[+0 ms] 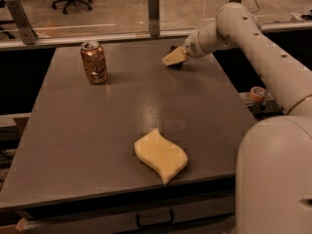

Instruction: Move rxbar chocolate near sponge

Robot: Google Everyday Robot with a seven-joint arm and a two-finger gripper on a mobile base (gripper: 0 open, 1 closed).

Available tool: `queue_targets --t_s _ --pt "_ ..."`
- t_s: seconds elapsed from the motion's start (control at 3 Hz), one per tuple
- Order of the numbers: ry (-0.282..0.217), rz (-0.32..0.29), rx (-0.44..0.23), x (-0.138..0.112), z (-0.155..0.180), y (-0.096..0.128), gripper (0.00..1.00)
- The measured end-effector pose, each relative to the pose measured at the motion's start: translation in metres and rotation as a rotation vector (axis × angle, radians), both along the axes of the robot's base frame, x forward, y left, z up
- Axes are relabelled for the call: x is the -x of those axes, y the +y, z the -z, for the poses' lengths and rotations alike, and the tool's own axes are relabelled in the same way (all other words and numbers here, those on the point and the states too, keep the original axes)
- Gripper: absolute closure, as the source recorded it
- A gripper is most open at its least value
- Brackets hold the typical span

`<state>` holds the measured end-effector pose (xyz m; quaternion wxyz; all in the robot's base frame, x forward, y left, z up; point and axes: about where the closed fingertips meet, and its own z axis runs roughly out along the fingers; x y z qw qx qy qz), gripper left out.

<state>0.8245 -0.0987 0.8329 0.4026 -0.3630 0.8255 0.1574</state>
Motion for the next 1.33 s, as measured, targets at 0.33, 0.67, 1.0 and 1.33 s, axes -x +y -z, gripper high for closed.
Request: queue_targets --t_s 0.33,0.67,1.0,1.33 --pt "0.018 -0.021 -0.009 0.0112 0.0031 0.0037 0.64" --pt "0.019 -0.023 -0.01 0.0122 0.0022 0.0039 0.88" --pt "0.019 -0.023 -0.01 0.0122 0.0015 0.0039 1.0" --pt "0.019 -0.023 -0.01 0.0123 0.0014 0.0039 1.0"
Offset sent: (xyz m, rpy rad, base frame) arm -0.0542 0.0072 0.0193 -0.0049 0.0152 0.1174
